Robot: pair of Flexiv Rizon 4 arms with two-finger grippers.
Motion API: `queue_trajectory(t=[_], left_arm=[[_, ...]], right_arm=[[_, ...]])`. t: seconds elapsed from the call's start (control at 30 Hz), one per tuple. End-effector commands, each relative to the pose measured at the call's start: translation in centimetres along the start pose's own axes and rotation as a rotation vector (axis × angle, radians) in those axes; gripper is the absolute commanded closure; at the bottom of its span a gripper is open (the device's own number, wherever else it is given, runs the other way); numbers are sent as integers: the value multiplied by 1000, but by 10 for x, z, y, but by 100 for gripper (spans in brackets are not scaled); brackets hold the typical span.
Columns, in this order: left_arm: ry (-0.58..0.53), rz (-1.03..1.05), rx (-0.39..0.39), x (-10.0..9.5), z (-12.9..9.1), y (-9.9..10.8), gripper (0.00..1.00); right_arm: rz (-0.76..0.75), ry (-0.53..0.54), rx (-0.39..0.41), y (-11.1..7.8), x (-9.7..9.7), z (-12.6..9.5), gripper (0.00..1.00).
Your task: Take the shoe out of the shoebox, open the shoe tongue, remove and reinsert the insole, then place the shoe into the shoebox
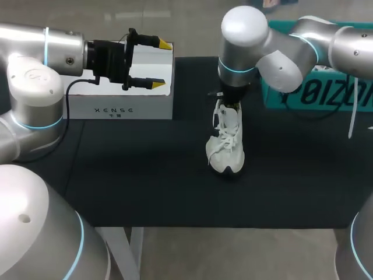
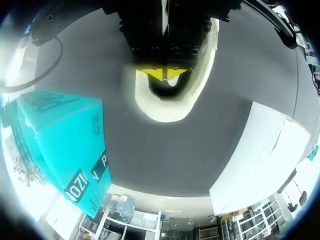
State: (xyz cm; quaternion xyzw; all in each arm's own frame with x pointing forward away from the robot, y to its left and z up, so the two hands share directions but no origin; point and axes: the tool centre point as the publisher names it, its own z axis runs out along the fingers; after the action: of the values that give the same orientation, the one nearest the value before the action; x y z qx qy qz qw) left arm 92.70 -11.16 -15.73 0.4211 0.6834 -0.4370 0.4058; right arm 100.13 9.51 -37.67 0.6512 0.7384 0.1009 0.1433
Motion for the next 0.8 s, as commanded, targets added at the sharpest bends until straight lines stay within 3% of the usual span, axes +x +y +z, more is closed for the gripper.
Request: queue_trajectory(t=[0.03,0.3,0.47,0.8], left_arm=[[5,0,-1,0,-1,-1,0],[5,0,-1,0,-1,-1,0],[5,0,-1,0,-1,-1,0],[5,0,-1,0,-1,-1,0]], right_arm=[[-1,-6,-1,5,1,8,100],[-58,4,49,1,15,42,100],[-48,25,83,-7,19,51,100],[38,-9,153,-8,6,-9,100]])
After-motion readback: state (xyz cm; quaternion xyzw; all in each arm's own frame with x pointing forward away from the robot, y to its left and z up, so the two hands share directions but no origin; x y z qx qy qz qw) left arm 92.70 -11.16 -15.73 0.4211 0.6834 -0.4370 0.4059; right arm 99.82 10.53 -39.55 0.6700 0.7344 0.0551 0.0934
